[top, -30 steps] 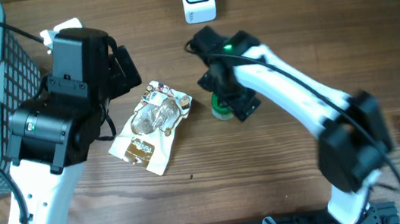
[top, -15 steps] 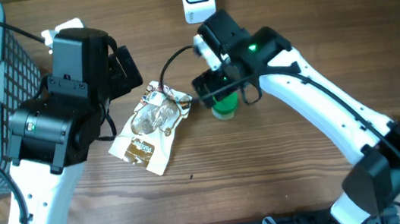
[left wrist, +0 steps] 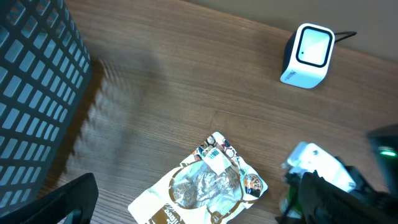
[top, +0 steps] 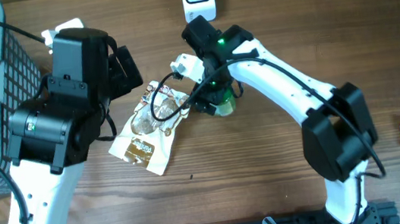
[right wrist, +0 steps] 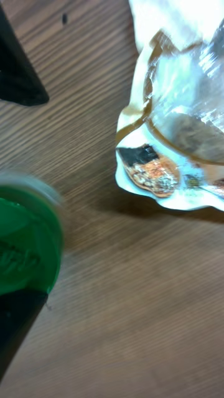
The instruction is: Scan the item barcode
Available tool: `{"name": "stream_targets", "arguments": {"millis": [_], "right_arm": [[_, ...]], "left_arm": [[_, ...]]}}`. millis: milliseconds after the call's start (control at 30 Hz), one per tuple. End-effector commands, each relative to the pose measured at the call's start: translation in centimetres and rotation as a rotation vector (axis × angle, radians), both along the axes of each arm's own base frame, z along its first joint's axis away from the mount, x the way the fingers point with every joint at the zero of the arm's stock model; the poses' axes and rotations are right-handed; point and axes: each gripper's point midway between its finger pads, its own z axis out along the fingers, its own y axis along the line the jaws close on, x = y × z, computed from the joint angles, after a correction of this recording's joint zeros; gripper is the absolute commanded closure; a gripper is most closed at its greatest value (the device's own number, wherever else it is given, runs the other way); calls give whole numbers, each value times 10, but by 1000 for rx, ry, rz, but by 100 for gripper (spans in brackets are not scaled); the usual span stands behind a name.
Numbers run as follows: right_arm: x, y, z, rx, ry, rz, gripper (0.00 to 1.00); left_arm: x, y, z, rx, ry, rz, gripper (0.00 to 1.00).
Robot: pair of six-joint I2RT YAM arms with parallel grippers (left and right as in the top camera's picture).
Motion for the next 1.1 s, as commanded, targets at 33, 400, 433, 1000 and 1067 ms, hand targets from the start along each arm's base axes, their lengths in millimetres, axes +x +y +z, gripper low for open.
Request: {"name": "stream_targets", "arguments": {"millis": [33,400,433,1000,1067], "right_arm": [[-25,-29,-61,-170,148,-24,17],[16,-43,-7,-223,-84,-248,0],[21,-44,3,-216,-114,-299,0],[-61,-84,48,-328,117,-1258,0],[-70,-80,26,-323,173,-1254,0]], "left_arm": [[2,0,-2,10,8,-13,0],[3,0,-1,10,1,-10,0],[3,0,-1,10,1,-10,0],[-4,3,-7,26,40,-13,0],[-5,3,-8,39,46,-27,0]]}}
